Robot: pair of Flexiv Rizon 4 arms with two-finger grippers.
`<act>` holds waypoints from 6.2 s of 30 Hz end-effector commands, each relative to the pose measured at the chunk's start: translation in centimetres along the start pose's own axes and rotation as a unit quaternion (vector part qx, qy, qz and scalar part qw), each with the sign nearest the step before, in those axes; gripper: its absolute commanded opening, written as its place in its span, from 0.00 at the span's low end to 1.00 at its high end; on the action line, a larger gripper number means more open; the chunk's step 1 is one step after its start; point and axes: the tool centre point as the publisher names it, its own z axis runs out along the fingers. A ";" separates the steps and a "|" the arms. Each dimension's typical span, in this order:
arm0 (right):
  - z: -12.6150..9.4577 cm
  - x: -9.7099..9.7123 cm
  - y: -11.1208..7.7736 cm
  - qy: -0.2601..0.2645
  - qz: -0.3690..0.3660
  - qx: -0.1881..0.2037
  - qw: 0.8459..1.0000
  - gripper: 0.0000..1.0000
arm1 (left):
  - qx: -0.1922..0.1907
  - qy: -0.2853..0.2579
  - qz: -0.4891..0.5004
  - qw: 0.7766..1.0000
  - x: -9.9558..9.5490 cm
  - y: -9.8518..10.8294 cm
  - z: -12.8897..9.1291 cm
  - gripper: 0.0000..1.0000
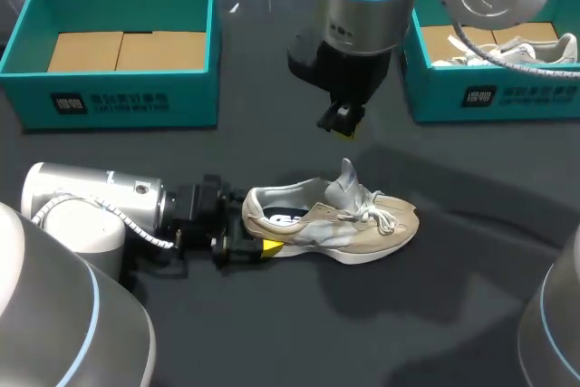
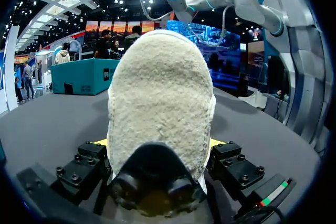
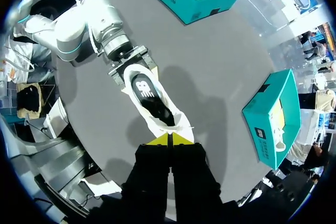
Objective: Take the shoe out of the shoebox, open the shoe tongue, remove and reinsert the insole, then place the shoe into the shoebox
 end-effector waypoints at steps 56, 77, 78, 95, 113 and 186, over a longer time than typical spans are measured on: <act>12.3 5.5 5.4 0.016 -0.278 -0.072 0.958 0.00 | 0.000 -0.001 0.000 1.000 0.1 0.1 0.2 0.00; 18.1 4.6 5.1 0.048 -0.279 -0.067 0.957 0.00 | 0.000 -0.001 0.000 1.000 0.1 0.1 0.2 0.00; 18.4 4.5 4.9 0.047 -0.278 -0.068 0.957 0.00 | 0.000 -0.001 0.000 1.000 0.1 0.1 0.2 0.00; 19.3 2.4 1.2 0.035 -0.218 -0.052 0.974 0.09 | 0.000 -0.001 0.000 1.000 0.1 0.1 0.2 0.00; 22.2 2.1 0.9 0.078 -0.210 -0.034 0.974 0.44 | 0.000 -0.001 0.000 1.000 0.1 0.1 0.2 0.00; 13.8 4.8 5.7 0.111 -0.455 -0.156 0.869 0.00 | 0.000 -0.001 0.000 1.000 0.1 0.1 0.2 0.00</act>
